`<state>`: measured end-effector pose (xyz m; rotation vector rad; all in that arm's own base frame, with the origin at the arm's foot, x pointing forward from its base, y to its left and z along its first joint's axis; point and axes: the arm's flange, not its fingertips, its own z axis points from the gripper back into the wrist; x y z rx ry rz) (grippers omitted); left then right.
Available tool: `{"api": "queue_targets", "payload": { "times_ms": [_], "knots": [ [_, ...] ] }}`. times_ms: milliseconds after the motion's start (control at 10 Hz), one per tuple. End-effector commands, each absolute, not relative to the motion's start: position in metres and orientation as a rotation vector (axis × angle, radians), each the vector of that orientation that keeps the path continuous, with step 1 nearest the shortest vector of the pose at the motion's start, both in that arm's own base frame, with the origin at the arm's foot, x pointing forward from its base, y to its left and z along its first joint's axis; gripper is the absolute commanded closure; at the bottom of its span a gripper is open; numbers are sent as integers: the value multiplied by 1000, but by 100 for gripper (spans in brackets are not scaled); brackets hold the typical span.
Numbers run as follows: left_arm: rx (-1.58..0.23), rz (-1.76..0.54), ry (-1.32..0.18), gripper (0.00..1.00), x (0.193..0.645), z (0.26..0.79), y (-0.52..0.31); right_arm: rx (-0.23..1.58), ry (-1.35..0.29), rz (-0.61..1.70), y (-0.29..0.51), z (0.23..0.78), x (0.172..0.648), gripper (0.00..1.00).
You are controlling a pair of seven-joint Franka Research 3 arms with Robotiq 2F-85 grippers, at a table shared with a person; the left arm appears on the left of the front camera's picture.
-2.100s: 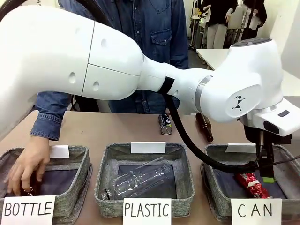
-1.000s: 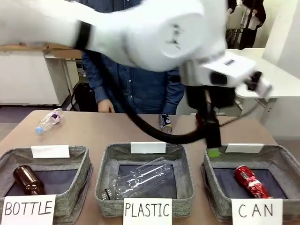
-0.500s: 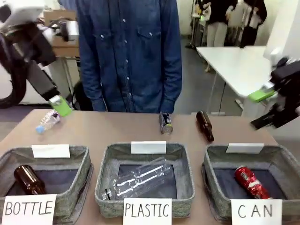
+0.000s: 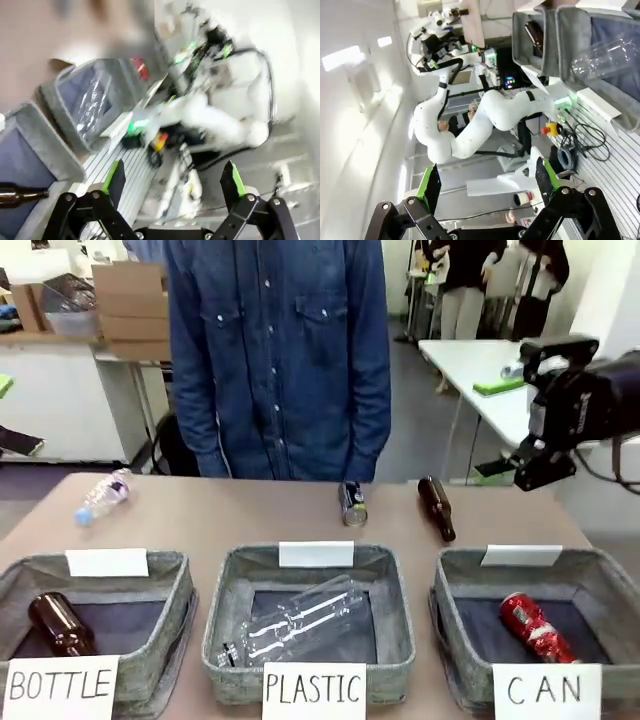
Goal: Sort the can waste into the basket.
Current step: Pick up the can waste from the table and place it in the right Fabric basket.
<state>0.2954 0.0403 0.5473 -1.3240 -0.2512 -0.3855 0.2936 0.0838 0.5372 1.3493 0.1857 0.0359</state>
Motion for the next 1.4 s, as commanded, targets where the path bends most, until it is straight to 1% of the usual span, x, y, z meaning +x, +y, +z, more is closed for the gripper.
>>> {"api": "queue_targets", "payload": {
  "times_ms": [0, 1300],
  "knots": [
    [-1209, -508, -186, 0, 305, 561, 15, 1314, 183, 119, 89, 537, 280, 0],
    [-1209, -508, -186, 0, 305, 561, 15, 1314, 183, 119, 89, 537, 280, 0]
  ]
}}
